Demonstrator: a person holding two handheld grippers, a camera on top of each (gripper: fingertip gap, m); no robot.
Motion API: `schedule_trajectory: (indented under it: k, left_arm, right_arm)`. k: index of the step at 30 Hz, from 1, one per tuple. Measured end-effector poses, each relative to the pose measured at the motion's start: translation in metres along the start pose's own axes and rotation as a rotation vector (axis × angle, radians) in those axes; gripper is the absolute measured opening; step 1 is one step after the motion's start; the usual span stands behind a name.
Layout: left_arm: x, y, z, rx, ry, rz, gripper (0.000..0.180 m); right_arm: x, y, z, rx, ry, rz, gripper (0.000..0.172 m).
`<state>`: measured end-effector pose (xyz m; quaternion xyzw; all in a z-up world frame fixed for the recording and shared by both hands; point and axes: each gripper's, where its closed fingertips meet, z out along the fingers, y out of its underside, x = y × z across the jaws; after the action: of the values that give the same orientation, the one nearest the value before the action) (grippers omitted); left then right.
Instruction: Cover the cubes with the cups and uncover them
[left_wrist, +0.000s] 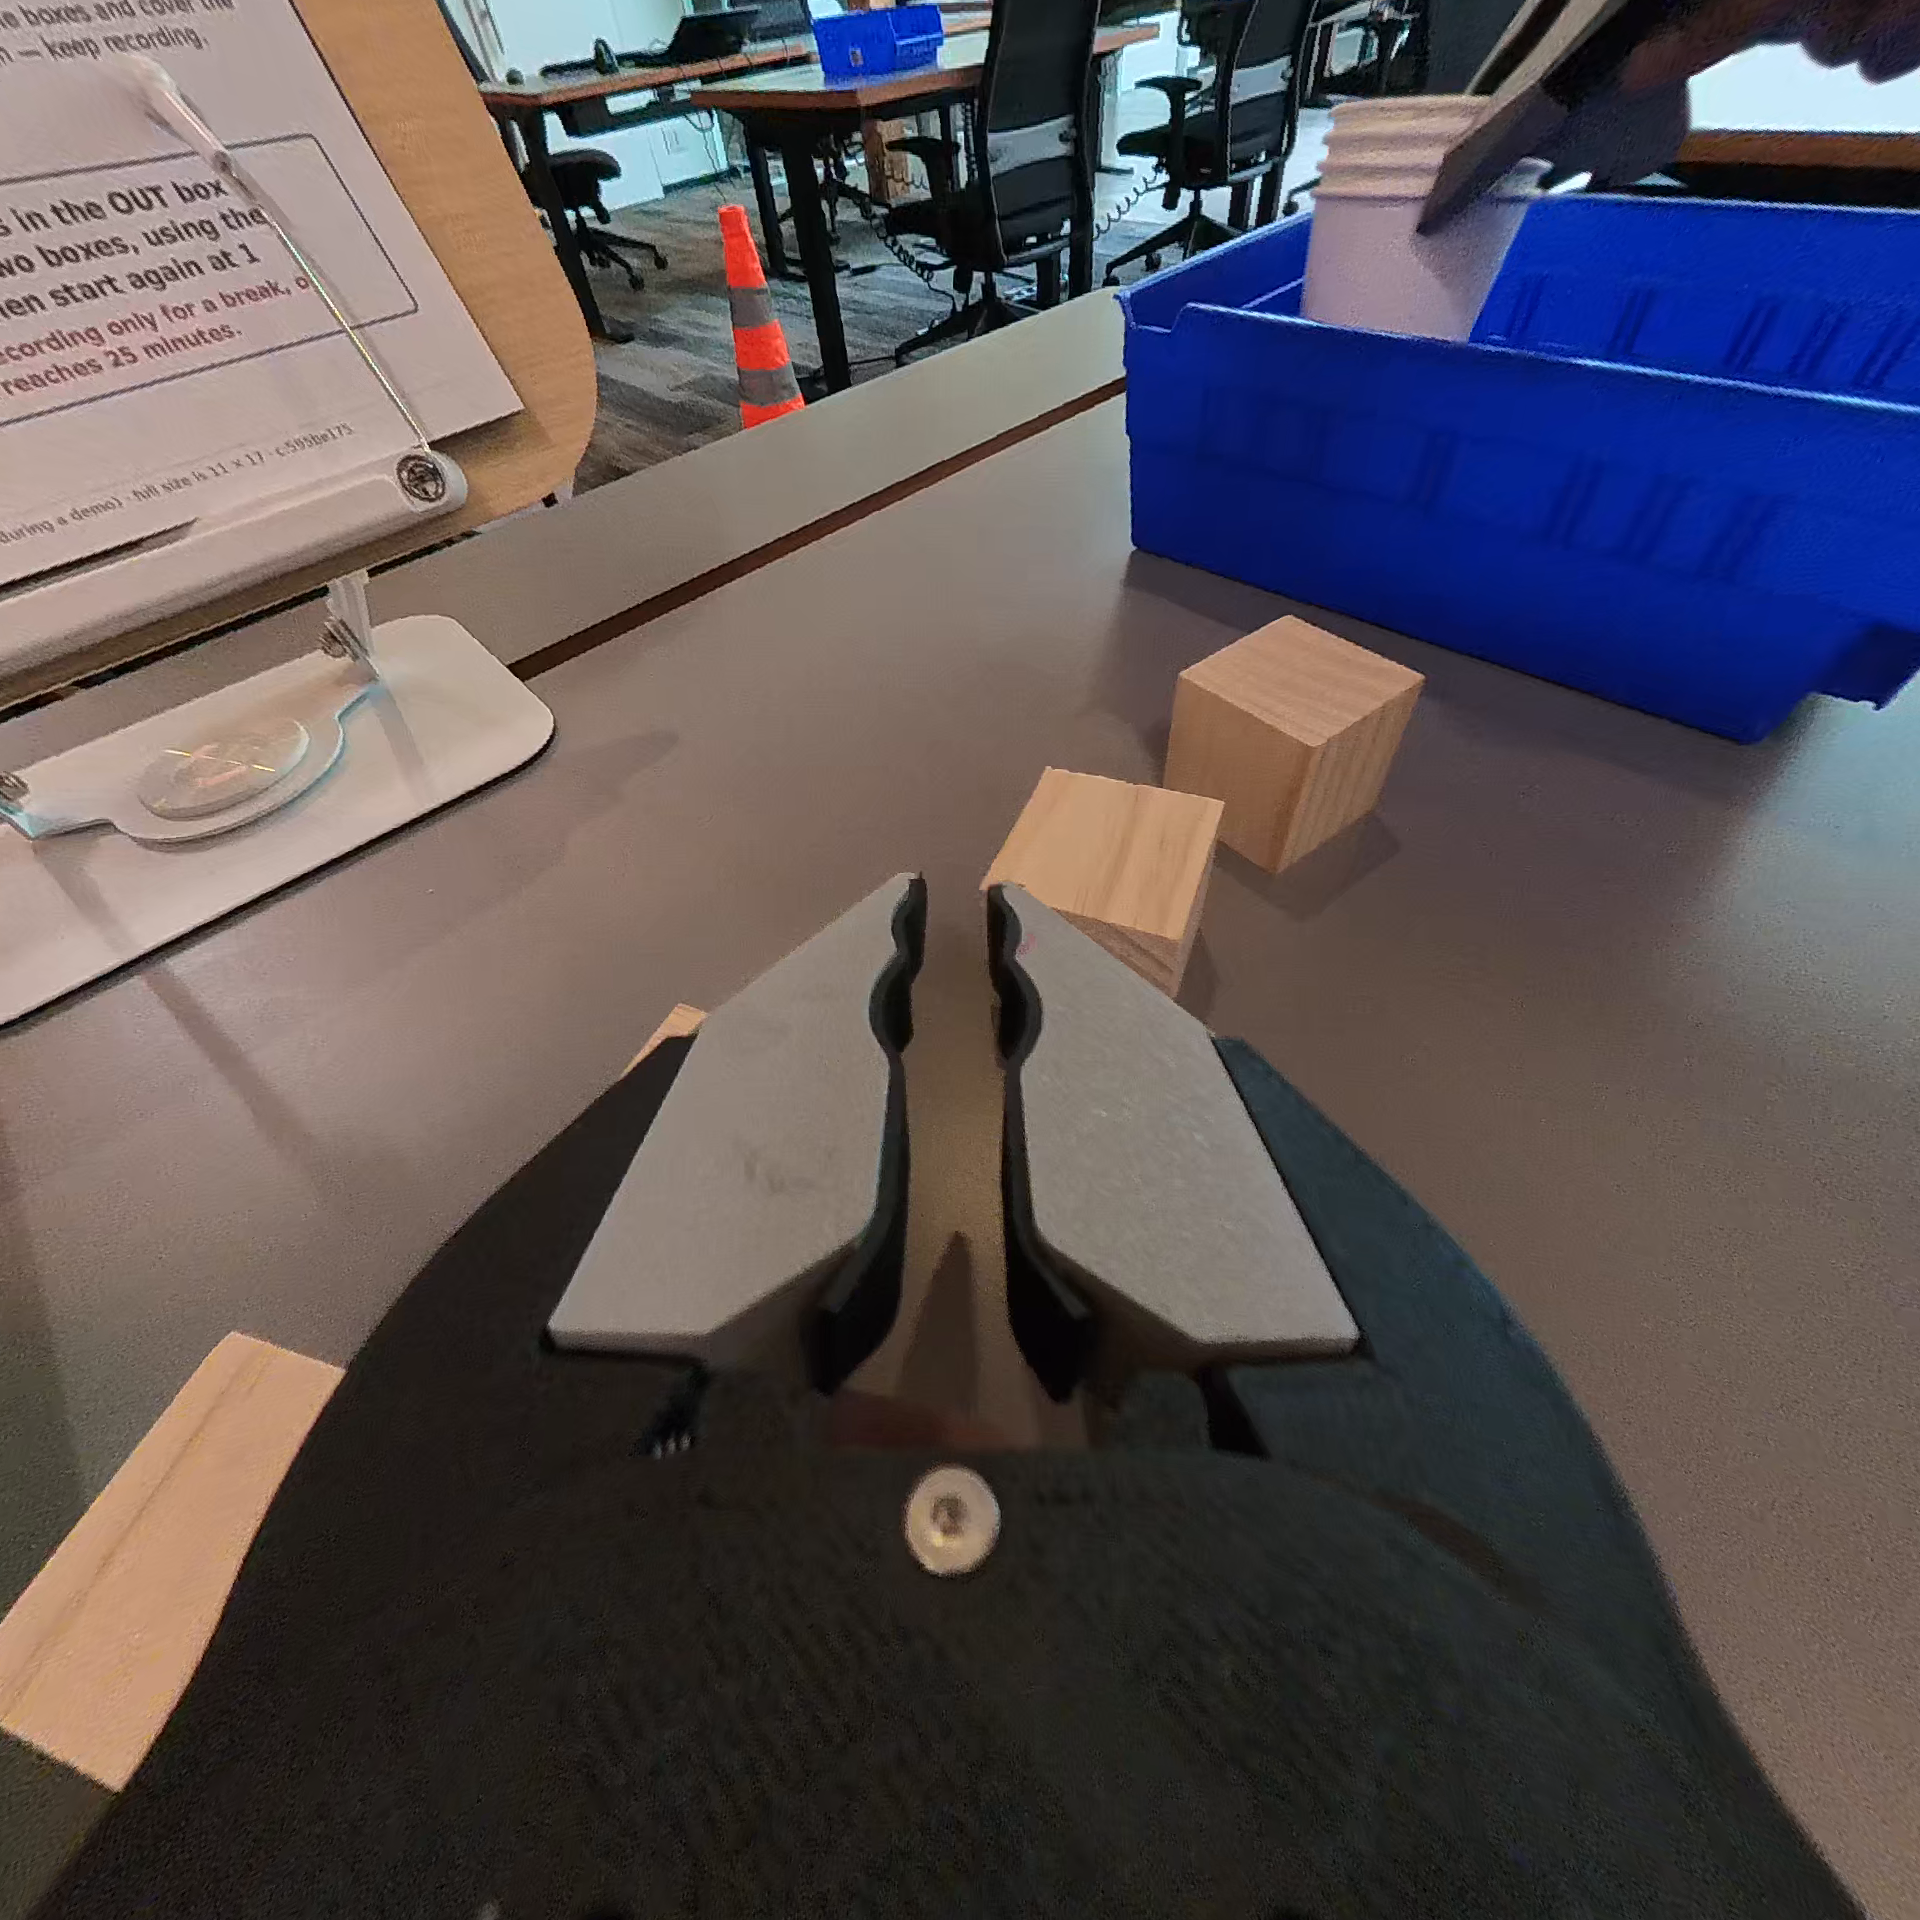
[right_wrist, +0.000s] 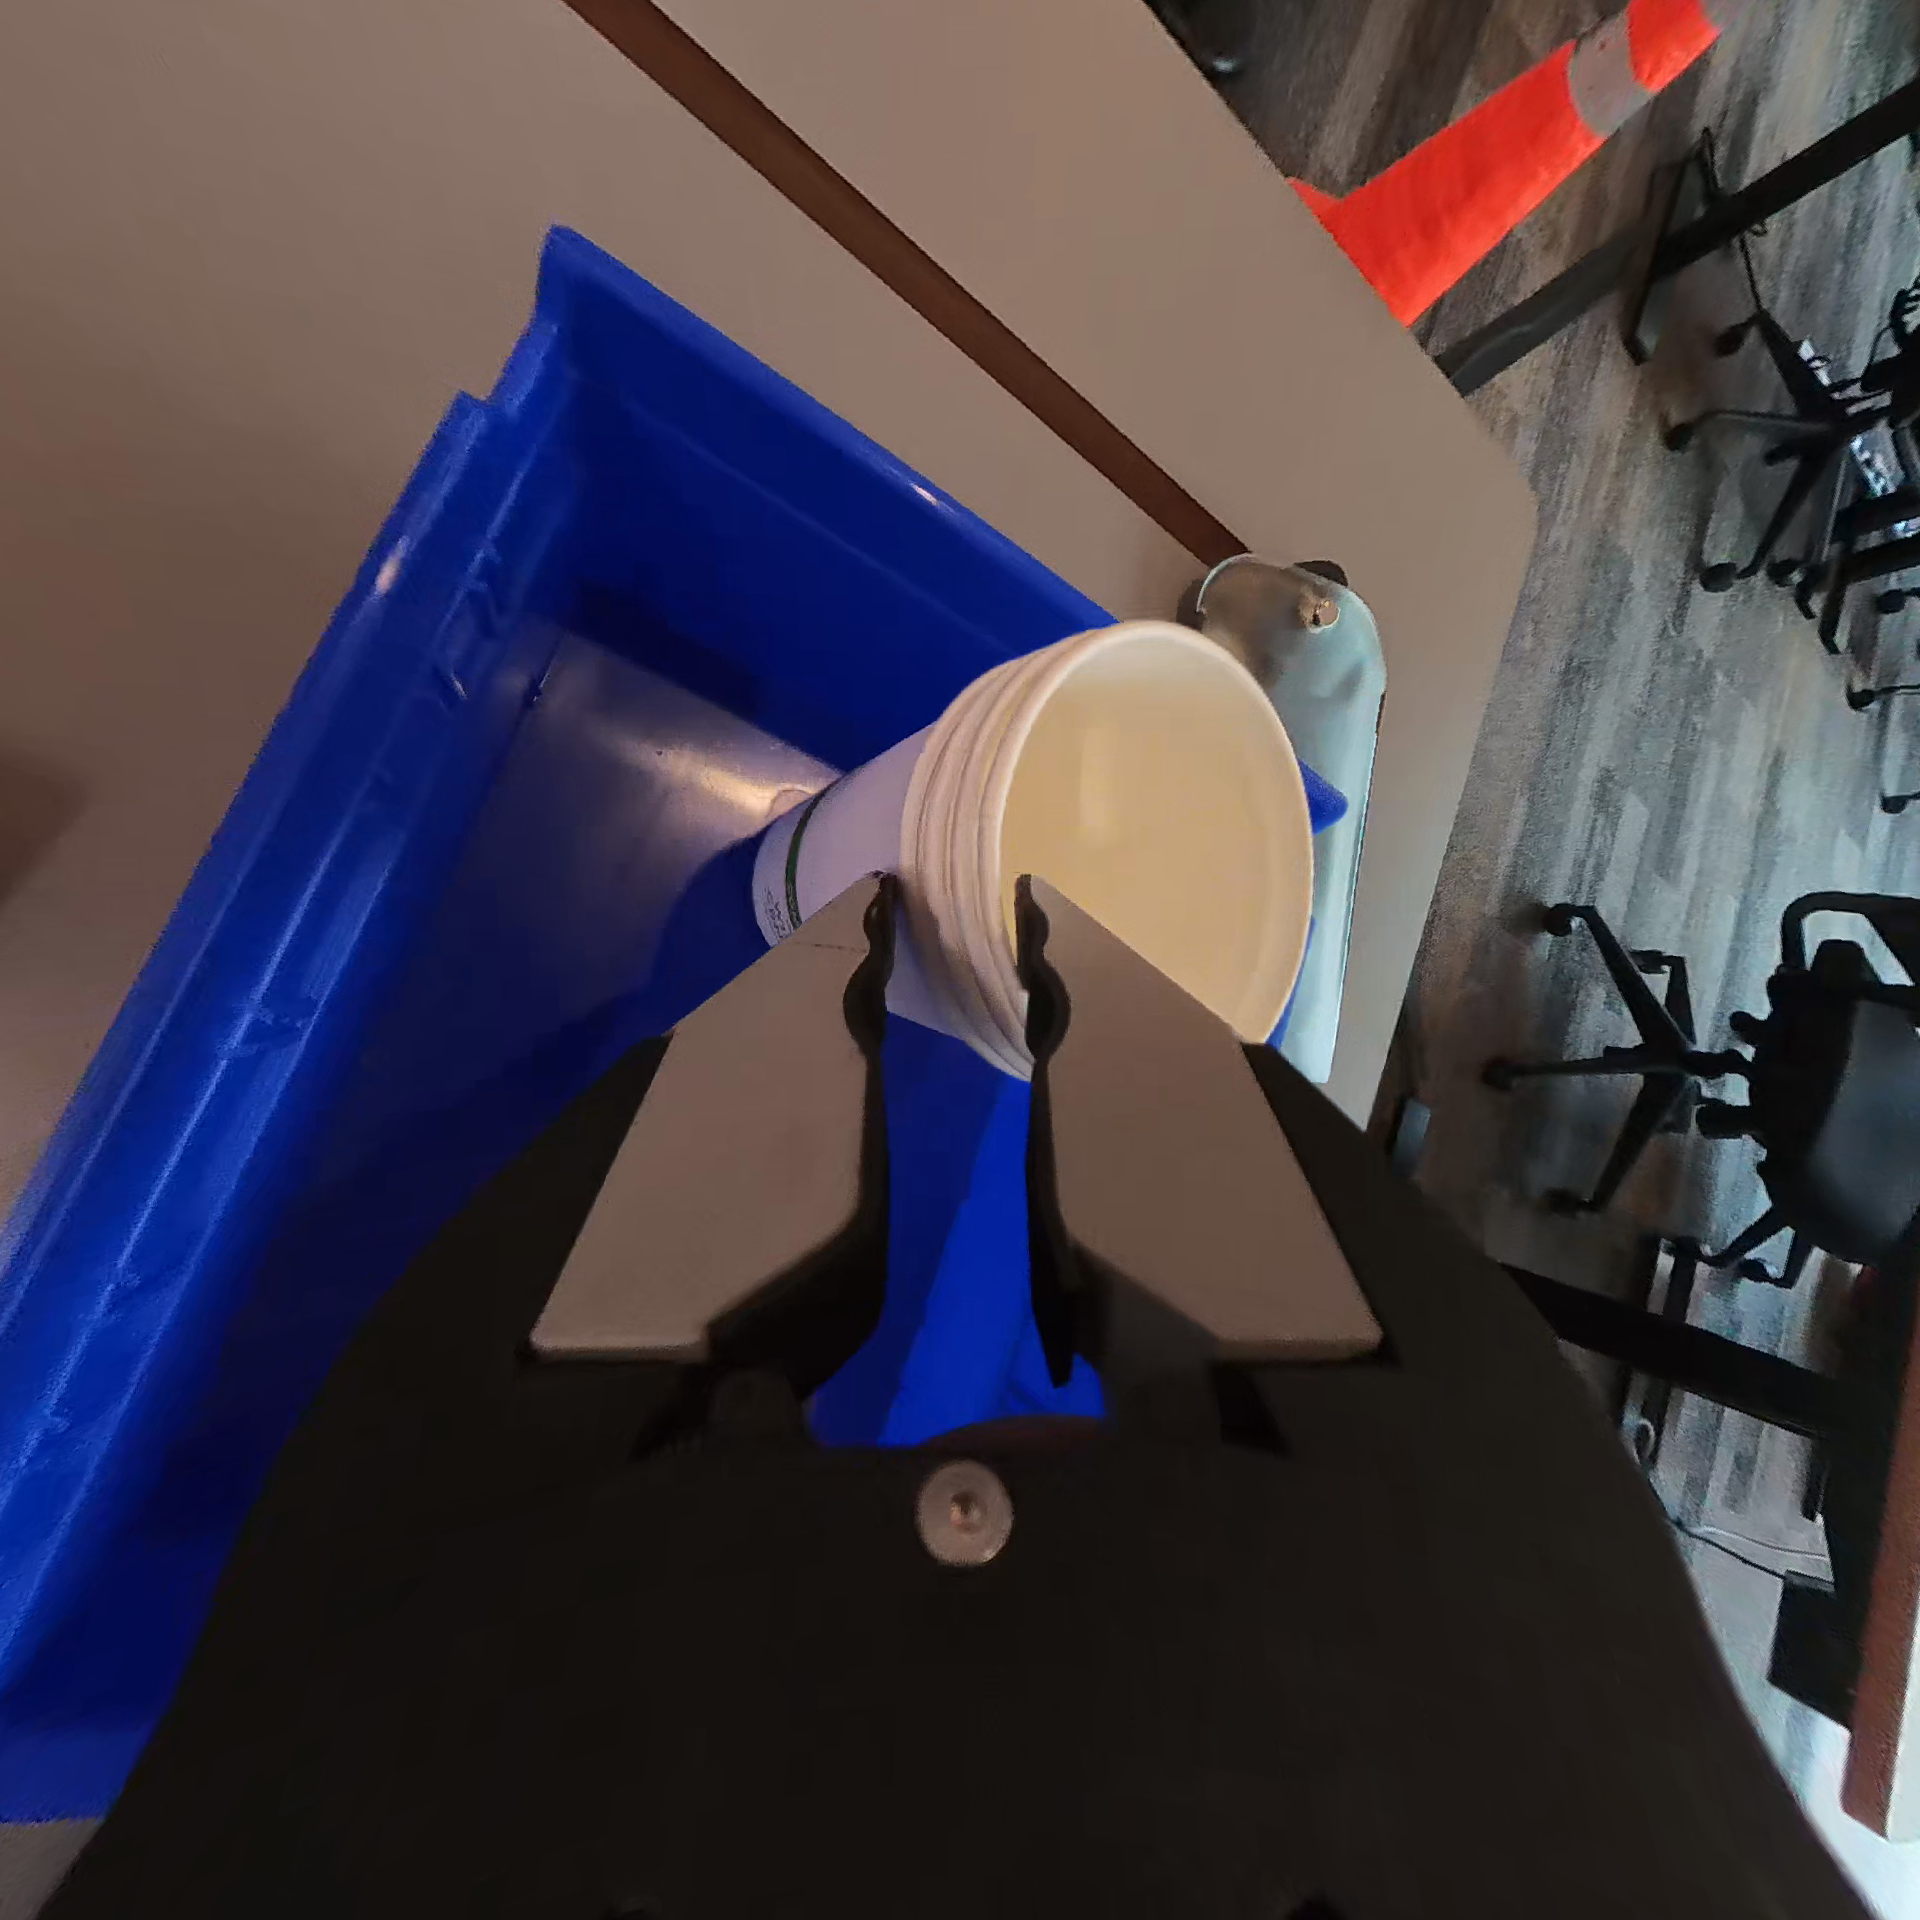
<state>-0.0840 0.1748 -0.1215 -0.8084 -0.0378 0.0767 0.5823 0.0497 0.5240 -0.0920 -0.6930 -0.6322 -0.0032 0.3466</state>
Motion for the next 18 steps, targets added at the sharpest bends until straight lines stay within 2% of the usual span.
schedule_trajectory:
  k: [4,8,10,11,13,14,15,18]
  left_arm:
    - [0.001,0.000,0.000,-0.002,-0.011,0.030,0.010]
    - [0.000,0.001,0.000,0.000,-0.002,0.020,0.011]
    - [0.006,0.001,0.000,-0.001,0.029,0.028,0.011]
    - [0.008,0.002,0.001,-0.006,0.036,0.036,0.010]
    - [0.012,0.005,0.002,-0.024,0.043,0.059,0.011]
    - [0.014,0.007,0.003,-0.030,0.051,0.067,0.011]
    - [0.016,0.008,0.004,-0.037,0.061,0.070,0.013]
    - [0.021,0.014,0.005,-0.067,0.088,0.074,0.017]
  right_arm:
    - [-0.014,-0.024,-0.027,0.128,-0.019,0.018,0.018]
    - [-0.041,-0.049,-0.075,0.278,-0.051,-0.012,0.024]
    - [-0.083,-0.061,-0.100,0.383,-0.204,-0.029,0.026]
    - [-0.113,-0.065,-0.114,0.426,-0.339,-0.035,0.031]
    - [-0.180,-0.063,-0.140,0.438,-0.640,-0.105,0.049]
    - [-0.205,-0.058,-0.145,0.414,-0.724,-0.173,0.049]
    - [-0.221,-0.054,-0.144,0.392,-0.742,-0.251,0.052]
    - [-0.245,-0.049,-0.117,0.339,-0.631,-0.437,0.053]
